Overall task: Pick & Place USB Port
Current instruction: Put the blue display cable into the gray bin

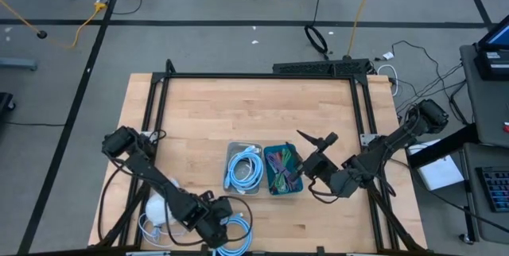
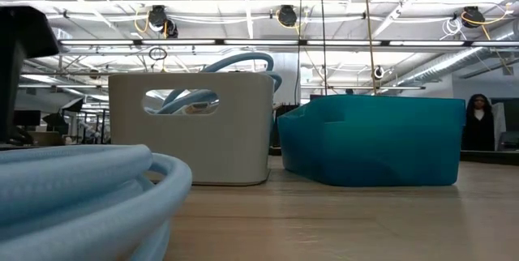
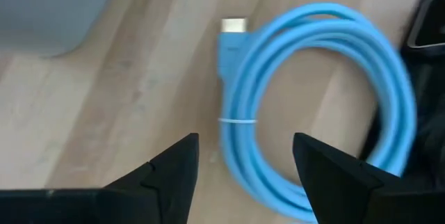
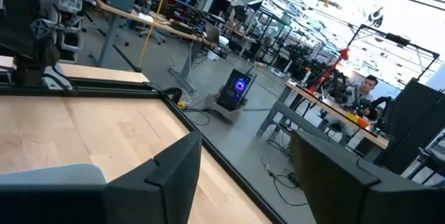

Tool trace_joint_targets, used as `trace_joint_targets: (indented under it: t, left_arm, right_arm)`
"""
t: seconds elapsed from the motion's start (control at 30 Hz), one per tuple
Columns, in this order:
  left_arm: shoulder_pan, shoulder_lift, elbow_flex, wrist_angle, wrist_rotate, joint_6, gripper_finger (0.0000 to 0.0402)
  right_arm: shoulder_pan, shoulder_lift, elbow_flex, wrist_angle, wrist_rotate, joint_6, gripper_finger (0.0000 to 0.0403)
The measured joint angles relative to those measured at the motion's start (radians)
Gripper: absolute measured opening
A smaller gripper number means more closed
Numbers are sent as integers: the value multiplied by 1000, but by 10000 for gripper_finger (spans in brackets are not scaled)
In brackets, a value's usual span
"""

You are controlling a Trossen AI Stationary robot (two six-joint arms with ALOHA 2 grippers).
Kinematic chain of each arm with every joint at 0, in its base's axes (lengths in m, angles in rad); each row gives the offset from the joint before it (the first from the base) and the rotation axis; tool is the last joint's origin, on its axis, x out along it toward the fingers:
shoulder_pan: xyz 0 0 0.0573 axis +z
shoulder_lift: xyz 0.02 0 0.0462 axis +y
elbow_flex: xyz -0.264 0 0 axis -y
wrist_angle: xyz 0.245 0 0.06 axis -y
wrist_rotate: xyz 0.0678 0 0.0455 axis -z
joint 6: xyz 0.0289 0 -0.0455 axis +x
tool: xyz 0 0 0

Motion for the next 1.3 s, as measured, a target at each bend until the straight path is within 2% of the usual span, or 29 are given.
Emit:
trace_joint_targets:
  t: [0.2,0.43,0.7,0.87,0.97,1.1,1.2,1.3]
  left_arm:
    - [-2,0,0,73,-10,-5,241]
    - [30,20,0,12,-50,-37,241]
    - [58,126,7,58,68,-48,241]
    - [52,148,8,77,39,-112,236]
    - [49,149,25,80,35,-122,182]
    - [45,151,65,69,38,-63,39]
    - [32,158,114,34,45,-61,32]
    - [-4,164,214,-87,17,-80,32]
  right_arm:
    - [0,0,0,-18,-2,1,219]
    - [35,0,0,-18,-3,0,221]
    - [89,0,-16,-36,-2,3,222]
    - [105,0,-50,-33,27,2,220]
    - [111,0,-58,-31,53,1,220]
    - [120,-11,-59,-24,54,3,218]
    - [129,-27,-59,-15,55,12,215]
    - [148,-41,-59,-14,56,35,216]
